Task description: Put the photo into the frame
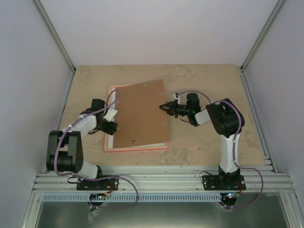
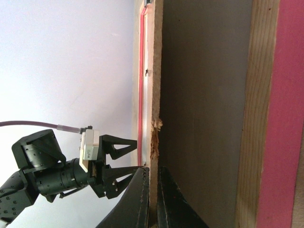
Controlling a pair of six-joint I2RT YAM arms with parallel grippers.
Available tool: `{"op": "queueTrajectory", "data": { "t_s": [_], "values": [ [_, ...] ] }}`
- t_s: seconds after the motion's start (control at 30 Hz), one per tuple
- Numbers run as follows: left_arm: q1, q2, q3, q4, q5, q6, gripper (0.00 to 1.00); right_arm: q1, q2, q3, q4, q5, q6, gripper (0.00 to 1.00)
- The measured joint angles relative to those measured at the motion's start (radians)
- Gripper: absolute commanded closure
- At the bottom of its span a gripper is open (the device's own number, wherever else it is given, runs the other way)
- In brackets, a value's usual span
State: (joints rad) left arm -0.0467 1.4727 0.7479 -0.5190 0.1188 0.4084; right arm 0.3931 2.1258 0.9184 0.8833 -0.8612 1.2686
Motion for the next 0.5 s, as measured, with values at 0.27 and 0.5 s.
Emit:
{"op": "queueTrajectory", "data": {
  "t_s": [0.27, 0.5],
  "values": [
    [0.11, -0.055, 0.017, -0.001, 0.183, -0.079, 0.33, 0.001, 0.0, 0.0, 0.008, -0.002, 0.004, 1.0],
    [0.206, 0.011, 0.08, 0.04, 0.318, -0.185, 0.37, 0.003, 0.005, -0.002, 0.021, -0.003, 0.013, 0.99]
  ]
}}
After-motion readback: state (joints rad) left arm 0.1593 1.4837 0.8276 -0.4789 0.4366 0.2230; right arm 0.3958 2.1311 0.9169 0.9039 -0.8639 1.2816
